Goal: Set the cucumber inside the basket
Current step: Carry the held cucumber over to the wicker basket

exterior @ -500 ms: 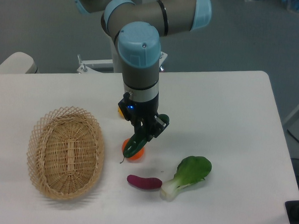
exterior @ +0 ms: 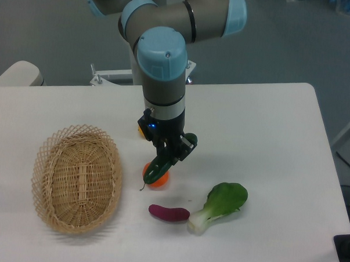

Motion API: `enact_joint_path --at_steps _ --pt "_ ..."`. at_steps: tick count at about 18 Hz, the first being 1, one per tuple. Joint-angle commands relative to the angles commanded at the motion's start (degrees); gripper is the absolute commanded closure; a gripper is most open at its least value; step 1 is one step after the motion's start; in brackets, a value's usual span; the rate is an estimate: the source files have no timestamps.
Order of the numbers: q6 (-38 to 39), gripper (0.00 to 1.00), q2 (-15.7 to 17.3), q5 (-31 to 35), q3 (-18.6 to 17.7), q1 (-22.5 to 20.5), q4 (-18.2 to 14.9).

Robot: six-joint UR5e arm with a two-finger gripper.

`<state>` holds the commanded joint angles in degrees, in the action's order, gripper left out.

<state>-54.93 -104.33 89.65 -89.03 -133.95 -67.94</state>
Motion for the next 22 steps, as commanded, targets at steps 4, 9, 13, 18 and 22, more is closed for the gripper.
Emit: enact_joint_path --at_steps 4,9,13,18,22 --pt "4.55 0.94 -0.35 0.18 -0.26 3.33 -0.7" --pt "14.48 0.94 -0.35 0.09 -3.69 9.39 -0.79" --pt "23.18 0.94 -0.44 -0.35 -6.5 14.14 -0.62" --pt "35.31 0.94 -3.42 -2.1 -6.16 19.15 -0.09" --pt "41.04 0.94 -6.32 -3.34 -4.92 21.53 1.92"
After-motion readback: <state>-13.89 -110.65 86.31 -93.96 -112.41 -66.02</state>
